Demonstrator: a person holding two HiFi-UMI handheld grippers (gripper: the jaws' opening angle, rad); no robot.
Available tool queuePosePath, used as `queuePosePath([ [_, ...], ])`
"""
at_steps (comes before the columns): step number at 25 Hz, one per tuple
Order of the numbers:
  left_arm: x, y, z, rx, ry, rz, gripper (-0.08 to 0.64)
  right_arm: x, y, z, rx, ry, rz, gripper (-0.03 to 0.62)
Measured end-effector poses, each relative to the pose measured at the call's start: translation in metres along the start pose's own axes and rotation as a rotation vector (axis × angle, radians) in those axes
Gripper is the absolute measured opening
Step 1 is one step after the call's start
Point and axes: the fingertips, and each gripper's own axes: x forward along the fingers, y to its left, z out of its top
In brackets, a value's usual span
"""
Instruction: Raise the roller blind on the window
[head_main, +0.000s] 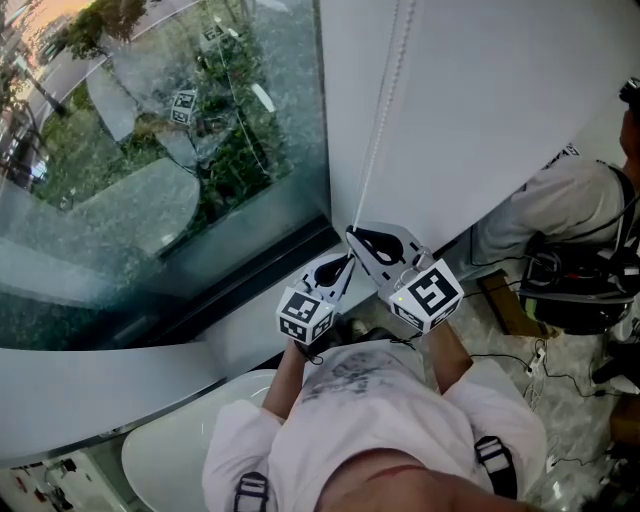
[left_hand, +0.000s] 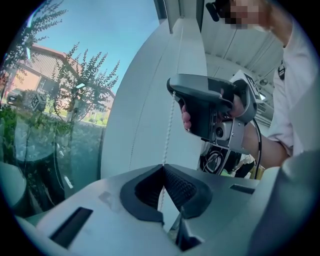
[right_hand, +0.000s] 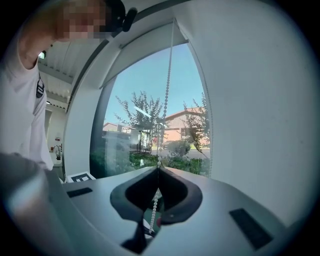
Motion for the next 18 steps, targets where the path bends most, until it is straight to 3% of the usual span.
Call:
queuePosePath([
  [18,-0.0017,-0.0015,0.0062,0.004,-0.039,-0.001,0.008,-0.0018,-0.0002,0.0057,-0.062,-0.017,-0.032,0.063],
])
